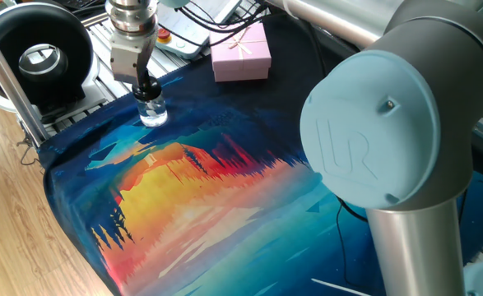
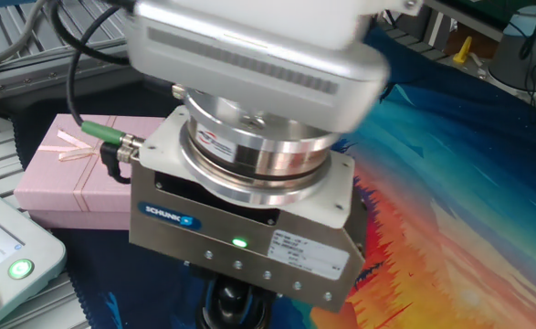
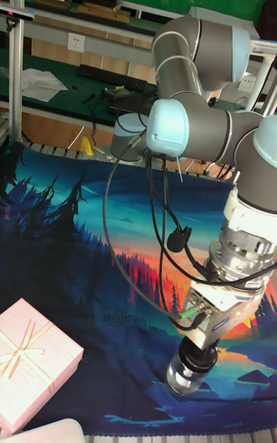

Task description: Screw the lid onto the jar

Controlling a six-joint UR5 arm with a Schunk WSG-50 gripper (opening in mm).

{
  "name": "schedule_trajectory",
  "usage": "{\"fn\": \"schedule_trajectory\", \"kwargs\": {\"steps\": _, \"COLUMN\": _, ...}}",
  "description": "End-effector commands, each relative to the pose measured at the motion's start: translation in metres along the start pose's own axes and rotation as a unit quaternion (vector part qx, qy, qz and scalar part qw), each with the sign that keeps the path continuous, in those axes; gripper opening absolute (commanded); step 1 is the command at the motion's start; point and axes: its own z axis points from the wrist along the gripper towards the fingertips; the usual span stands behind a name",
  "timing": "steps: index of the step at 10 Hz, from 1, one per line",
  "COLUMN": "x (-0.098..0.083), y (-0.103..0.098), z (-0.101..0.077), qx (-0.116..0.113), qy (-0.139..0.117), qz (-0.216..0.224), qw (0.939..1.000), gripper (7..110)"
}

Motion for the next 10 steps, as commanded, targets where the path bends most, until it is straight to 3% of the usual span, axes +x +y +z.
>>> {"fn": "schedule_trajectory", "kwargs": {"steps": 1, "x": 0.0003, "y": -0.0029, "z": 0.0004, "qx": -0.004, "qy": -0.003, "qz": 0.071, "qw": 0.9975, "gripper": 7}}
{"fn": "schedule_trajectory", "kwargs": {"steps": 4, "x": 0.0001, "y": -0.0018, "z": -0.002, "qx": 0.0, "qy": 0.002, "qz": 0.143, "qw": 0.9897, "gripper": 7}}
{"fn": "schedule_trajectory", "kwargs": {"steps": 7, "x": -0.0073, "y": 0.0053, "z": -0.002, "qx": -0.018, "qy": -0.01, "qz": 0.227, "qw": 0.9736, "gripper": 7}}
{"fn": "schedule_trajectory", "kwargs": {"steps": 10, "x": -0.0046, "y": 0.0003, "z": -0.0007, "qx": -0.011, "qy": -0.007, "qz": 0.246, "qw": 0.9693, "gripper": 7}}
